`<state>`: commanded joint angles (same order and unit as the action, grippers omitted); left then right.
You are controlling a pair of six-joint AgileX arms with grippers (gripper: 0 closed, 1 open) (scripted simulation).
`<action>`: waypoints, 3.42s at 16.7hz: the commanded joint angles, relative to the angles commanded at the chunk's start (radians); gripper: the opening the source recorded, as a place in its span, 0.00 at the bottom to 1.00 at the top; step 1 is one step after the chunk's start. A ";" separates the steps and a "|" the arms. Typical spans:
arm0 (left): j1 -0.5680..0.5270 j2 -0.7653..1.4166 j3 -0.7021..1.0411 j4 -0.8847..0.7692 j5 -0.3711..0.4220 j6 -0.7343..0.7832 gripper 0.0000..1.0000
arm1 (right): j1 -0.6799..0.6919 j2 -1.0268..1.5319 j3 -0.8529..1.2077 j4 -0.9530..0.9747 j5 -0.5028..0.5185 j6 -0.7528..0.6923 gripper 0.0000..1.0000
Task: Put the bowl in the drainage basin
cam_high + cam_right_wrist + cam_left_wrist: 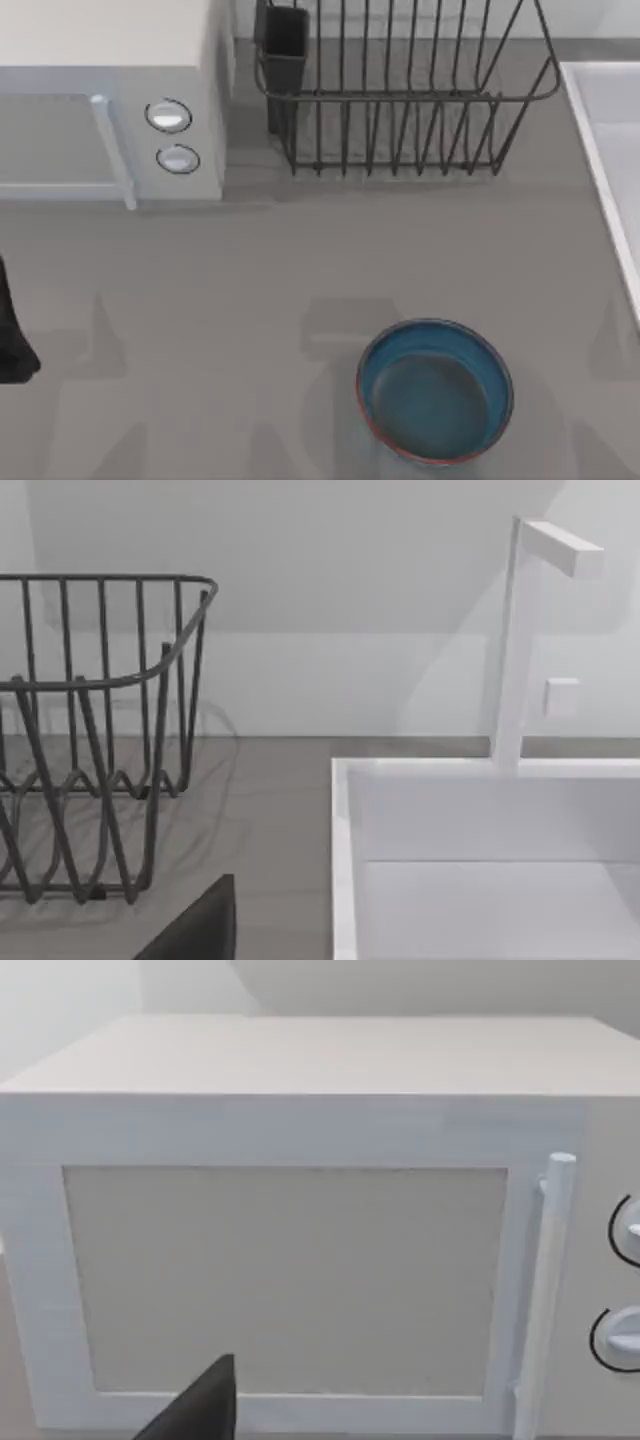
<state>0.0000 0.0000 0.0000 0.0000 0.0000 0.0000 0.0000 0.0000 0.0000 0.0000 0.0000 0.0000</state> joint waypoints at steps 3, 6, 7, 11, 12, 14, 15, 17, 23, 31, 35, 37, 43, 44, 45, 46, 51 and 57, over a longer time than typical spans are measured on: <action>0.000 0.000 0.000 0.000 0.000 0.000 1.00 | 0.007 0.012 0.012 -0.011 -0.001 0.006 1.00; 0.000 0.000 0.000 0.000 0.000 0.000 1.00 | 0.059 0.108 0.107 -0.098 -0.004 0.056 1.00; 0.000 0.000 0.000 0.000 0.000 0.000 1.00 | 0.084 0.161 0.158 -0.143 -0.004 0.081 1.00; 0.000 0.000 0.000 0.000 0.000 0.000 1.00 | 0.209 0.480 0.414 -0.387 -0.003 0.209 1.00; 0.000 0.000 0.000 0.000 0.000 0.000 1.00 | 0.244 0.585 0.484 -0.459 -0.003 0.245 1.00; 0.000 0.000 0.000 0.000 0.000 0.000 1.00 | 0.315 0.807 0.624 -0.605 -0.002 0.318 1.00; 0.000 0.000 0.000 0.000 0.000 0.000 1.00 | 0.350 0.918 0.693 -0.677 -0.002 0.354 1.00; 0.000 0.000 0.000 0.000 0.000 0.000 1.00 | 0.418 1.121 0.824 -0.813 -0.002 0.424 1.00; 0.000 0.000 0.000 0.000 0.000 0.000 1.00 | 0.578 1.524 1.153 -1.113 -0.002 0.588 1.00; 0.000 0.000 0.000 0.000 0.000 0.000 1.00 | 0.623 1.635 1.255 -1.190 0.000 0.635 1.00; 0.000 0.000 0.000 0.000 0.000 0.000 1.00 | 0.621 1.646 1.222 -1.149 0.000 0.633 1.00; 0.000 0.000 0.000 0.000 0.000 0.000 1.00 | 0.622 1.671 1.172 -1.073 0.000 0.634 1.00; 0.000 0.000 0.000 0.000 0.000 0.000 1.00 | 0.627 1.759 0.998 -0.808 0.001 0.640 1.00; 0.000 0.000 0.000 0.000 0.000 0.000 1.00 | 0.627 1.764 0.986 -0.792 0.001 0.640 1.00; 0.000 0.000 0.000 0.000 0.000 0.000 1.00 | 0.627 1.766 0.982 -0.787 0.001 0.640 1.00; 0.000 0.000 0.000 0.000 0.000 0.000 1.00 | 0.627 1.766 0.982 -0.787 0.001 0.640 1.00; 0.000 0.000 0.000 0.000 0.000 0.000 1.00 | 0.627 1.766 0.982 -0.787 0.001 0.640 0.77; 0.000 0.000 0.000 0.000 0.000 0.000 1.00 | 0.627 1.766 0.982 -0.787 0.001 0.640 0.32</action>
<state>0.0000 0.0000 0.0000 0.0000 0.0000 0.0000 0.6270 1.7658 0.9816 -0.7867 0.0005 0.6401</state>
